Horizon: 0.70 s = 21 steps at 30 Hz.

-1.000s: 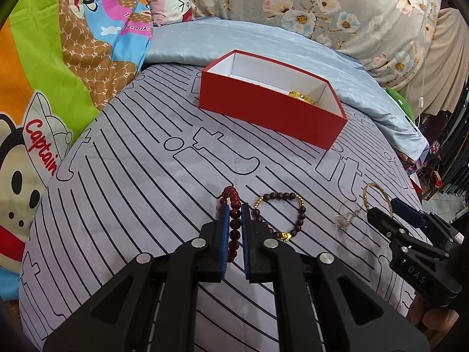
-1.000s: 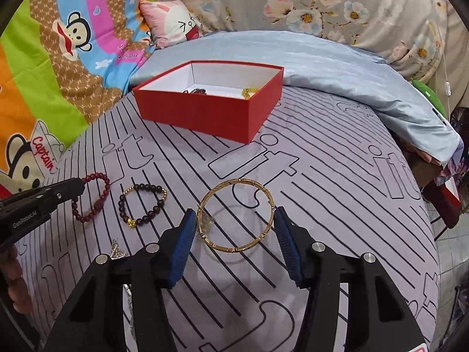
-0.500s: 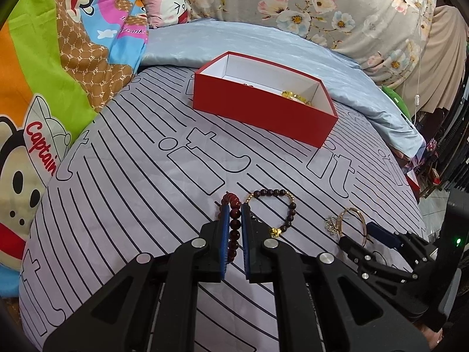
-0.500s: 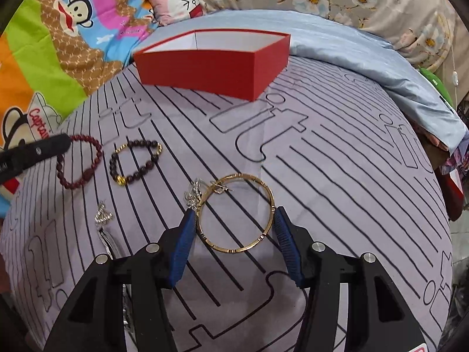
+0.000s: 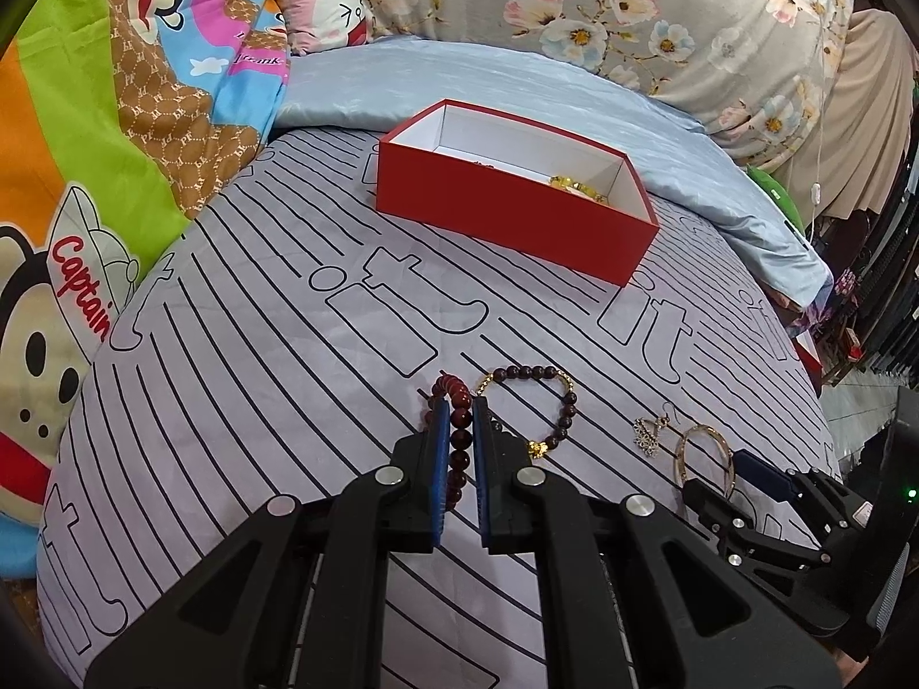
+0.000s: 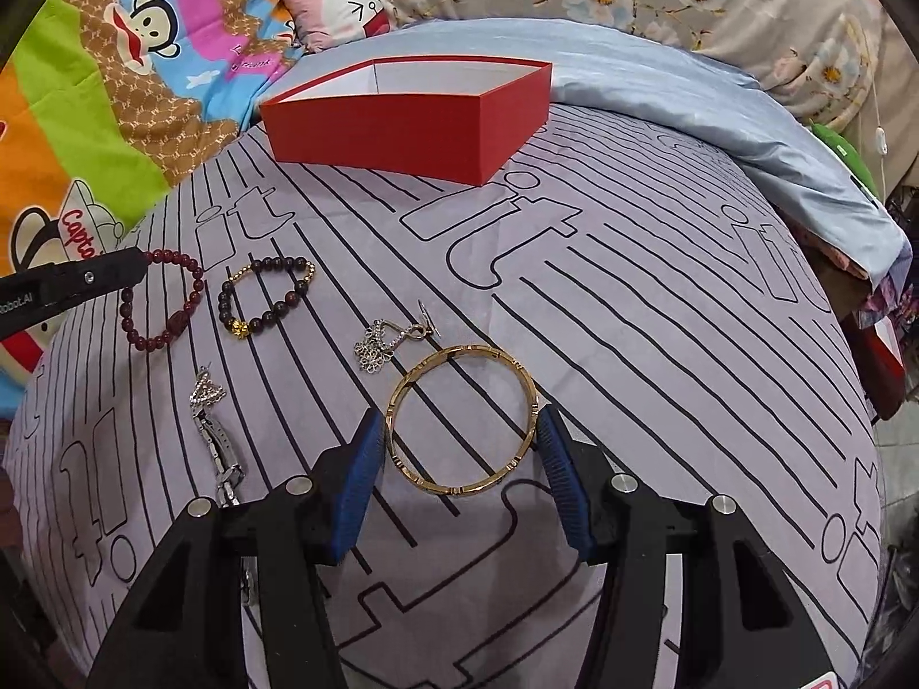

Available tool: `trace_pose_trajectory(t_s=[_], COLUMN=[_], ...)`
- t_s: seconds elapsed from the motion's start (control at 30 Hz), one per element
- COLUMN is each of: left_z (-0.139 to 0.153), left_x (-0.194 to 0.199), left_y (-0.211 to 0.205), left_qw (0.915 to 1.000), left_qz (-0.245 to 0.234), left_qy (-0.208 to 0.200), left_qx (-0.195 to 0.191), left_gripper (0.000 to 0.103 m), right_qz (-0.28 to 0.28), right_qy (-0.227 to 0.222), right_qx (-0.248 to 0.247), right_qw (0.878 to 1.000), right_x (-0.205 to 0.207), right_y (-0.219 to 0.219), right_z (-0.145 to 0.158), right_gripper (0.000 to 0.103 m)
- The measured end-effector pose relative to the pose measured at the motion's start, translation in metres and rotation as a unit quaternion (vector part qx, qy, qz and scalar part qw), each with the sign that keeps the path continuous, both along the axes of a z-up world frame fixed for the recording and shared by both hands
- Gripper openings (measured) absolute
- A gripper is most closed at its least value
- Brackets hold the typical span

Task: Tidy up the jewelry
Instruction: 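Grasp the gold bangle with right gripper while left lifts the red bracelet, then carry both bracelets into the red box and open both grippers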

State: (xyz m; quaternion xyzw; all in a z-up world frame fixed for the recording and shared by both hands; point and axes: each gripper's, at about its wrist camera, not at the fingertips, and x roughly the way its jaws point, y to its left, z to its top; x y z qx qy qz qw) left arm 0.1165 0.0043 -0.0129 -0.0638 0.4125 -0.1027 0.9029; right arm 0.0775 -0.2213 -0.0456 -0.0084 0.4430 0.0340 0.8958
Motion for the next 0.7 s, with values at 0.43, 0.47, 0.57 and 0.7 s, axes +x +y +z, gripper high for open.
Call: trace_pose_trajectory(t_s=[0.43,0.47,0.57,0.7], left_z=[0.031,0.036,0.052,0.074], left_x=[0.008,0.011,0.025,0.051], left_y=[-0.007,-0.007,-0.007,-0.008], left_qw=[0.9994,0.9993,0.9986,0.9969], left_qz=[-0.022,-0.023,-0.028,-0.037], left_qy=[-0.021,-0.027,-0.044,-0.068], left_qx=[-0.015,-0.014,-0.012,-0.014], left_gripper=[0.008,0.008,0.008,0.008], right_qz=[0.016,0.019,0.030,0.040], right_qy=[-0.067,-0.071,-0.083,-0.095], right_qx=[0.052,0.052,0.055,0.062], right_qw=[0.996,0.996,0.995,0.993], right_x=[0.011,0.015,0.033,0.064], right_y=[-0.005,-0.004,0.001,0.005], right_z=[0.070,0.074,0.087,0.101], right_gripper=[0.053,0.053,0.053,0.053])
